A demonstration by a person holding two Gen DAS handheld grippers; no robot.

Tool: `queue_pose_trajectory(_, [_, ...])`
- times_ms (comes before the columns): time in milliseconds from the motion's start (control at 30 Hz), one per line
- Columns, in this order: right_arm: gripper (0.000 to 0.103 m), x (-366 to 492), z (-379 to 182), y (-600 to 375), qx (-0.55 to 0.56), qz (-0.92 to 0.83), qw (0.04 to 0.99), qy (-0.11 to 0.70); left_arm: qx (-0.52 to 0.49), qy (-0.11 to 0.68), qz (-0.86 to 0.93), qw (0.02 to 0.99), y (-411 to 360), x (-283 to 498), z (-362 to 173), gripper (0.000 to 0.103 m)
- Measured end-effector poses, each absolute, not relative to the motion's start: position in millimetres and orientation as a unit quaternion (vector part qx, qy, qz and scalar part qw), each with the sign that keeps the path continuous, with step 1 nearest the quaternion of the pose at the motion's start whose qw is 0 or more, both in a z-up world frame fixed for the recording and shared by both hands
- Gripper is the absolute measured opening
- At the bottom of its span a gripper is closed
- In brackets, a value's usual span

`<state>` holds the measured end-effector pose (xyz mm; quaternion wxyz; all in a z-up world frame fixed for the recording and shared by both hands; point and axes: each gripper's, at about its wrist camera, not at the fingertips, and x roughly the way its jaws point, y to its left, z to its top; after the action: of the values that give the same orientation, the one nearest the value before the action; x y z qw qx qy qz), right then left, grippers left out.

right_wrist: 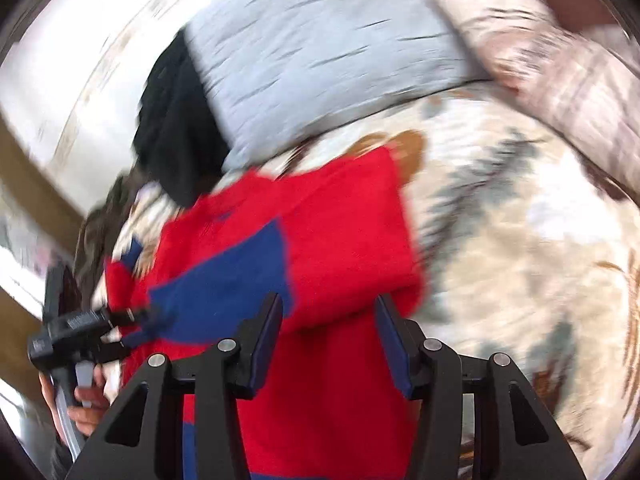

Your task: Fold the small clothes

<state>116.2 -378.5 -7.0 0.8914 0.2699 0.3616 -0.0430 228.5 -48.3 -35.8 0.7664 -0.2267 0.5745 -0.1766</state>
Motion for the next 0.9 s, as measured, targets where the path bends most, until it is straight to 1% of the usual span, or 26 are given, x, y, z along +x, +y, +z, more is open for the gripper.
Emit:
queue_pose_trajectory(67, [0.051,110,-8,-404,0.311,-0.059,0.887,0.337,-0.233,0.570,-0.152,0.773,-47,228,-34,0.003])
queue_pose_trajectory(167, [0.051,111,-16,-429,0.345,-0.080,0.877,0.324,-0.237,0.536,-0.138,0.799,-37,218,-17,0.003])
queue_pose_trajectory(333, [0.051,126,-38,-441,0.399,-0.042,0.849,0.344,-0.212,0.504,-0.099,0.832,-21,202,2,0.003])
queue_pose_trajectory(533, [0.051,150,-51,-409,0.364,0.007,0.850,0.381,-0.210,0.511,-0.054,0.832,-1,200,-8,0.003])
queue_pose_trajectory(567, [0.047,151,-52,-404,0.356,0.014,0.851,0.387,-0.211,0.516,-0.052,0.829,0,200,-11,0.003])
queue_pose_trajectory(600, [0.020,152,-51,-400,0.350,0.026,0.852,0.389,-0.212,0.521,-0.048,0.825,2,201,-14,0.003])
queue_pose_trajectory(633, [0.005,153,-44,-395,0.346,0.050,0.855,0.383,-0.214,0.524,-0.047,0.823,2,201,-16,0.003])
queue_pose_trajectory(667, [0.000,151,-36,-393,0.336,0.048,0.863,0.375,-0.215,0.524,-0.048,0.822,1,201,-16,0.003])
queue_pose_trajectory(733, [0.000,140,-10,-392,0.307,0.031,0.890,0.337,-0.209,0.522,-0.046,0.826,-1,202,-16,0.003])
queue_pose_trajectory(767, [0.000,138,-4,-393,0.298,0.020,0.895,0.331,-0.203,0.523,-0.044,0.826,-3,203,-17,0.003])
queue_pose_trajectory(833, [0.000,134,-2,-402,0.276,-0.029,0.898,0.341,-0.185,0.528,-0.035,0.828,-7,204,-22,0.003])
queue_pose_trajectory(900, [0.001,138,-17,-411,0.293,-0.038,0.881,0.369,-0.158,0.544,-0.022,0.824,-12,206,-36,0.004])
